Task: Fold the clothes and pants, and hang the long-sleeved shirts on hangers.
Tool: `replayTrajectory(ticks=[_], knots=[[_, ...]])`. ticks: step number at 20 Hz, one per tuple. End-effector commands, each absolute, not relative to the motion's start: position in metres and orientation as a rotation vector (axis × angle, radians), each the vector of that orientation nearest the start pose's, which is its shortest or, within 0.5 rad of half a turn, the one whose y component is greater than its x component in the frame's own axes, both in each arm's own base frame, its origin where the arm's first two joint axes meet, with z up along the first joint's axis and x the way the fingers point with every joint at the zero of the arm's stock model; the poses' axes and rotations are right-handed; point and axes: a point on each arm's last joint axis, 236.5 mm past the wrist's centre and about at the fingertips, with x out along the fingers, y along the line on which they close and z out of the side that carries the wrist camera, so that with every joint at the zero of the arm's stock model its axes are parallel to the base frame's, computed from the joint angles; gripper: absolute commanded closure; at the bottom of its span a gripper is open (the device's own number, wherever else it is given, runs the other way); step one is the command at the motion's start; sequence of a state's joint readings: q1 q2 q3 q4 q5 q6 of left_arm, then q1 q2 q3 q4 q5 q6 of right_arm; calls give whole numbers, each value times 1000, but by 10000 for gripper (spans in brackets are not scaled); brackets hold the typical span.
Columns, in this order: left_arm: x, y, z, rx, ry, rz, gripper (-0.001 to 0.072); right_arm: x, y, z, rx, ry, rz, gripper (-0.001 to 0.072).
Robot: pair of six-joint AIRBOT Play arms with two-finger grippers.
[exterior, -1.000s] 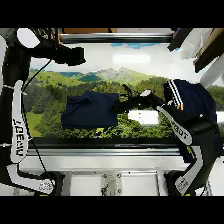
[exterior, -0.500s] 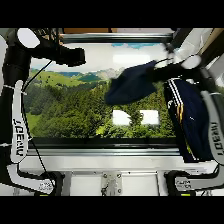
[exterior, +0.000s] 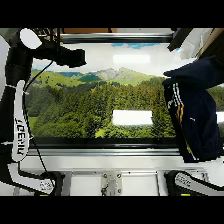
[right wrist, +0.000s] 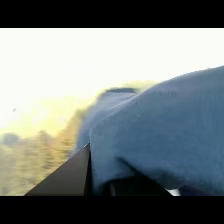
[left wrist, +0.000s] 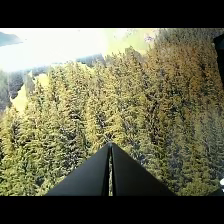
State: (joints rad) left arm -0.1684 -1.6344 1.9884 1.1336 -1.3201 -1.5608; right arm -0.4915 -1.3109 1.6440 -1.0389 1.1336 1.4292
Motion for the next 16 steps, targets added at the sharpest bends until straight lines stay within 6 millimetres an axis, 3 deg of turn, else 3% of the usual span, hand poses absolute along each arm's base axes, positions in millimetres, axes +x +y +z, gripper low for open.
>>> replayTrajectory(ticks=[1,3,6,11,14,15,16], knots=[[490,-182,152,-219,1020,-493,697,412,-166,196,417,811,-199,696],[486,-182,135,-224,1062,-486,697,372,-188,174,385,945,-360,696],[483,-181,115,-233,1103,-475,697,322,-199,149,374,1057,-514,697],[479,-180,102,-220,1130,-480,697,249,-179,81,398,1242,-604,696],[479,-180,103,-215,1127,-484,697,215,-169,50,387,1324,-630,694],[479,-180,103,-215,1127,-484,697,205,-163,39,393,1352,-627,681],[479,-180,103,-215,1127,-484,697,198,-158,35,403,1379,-625,581]])
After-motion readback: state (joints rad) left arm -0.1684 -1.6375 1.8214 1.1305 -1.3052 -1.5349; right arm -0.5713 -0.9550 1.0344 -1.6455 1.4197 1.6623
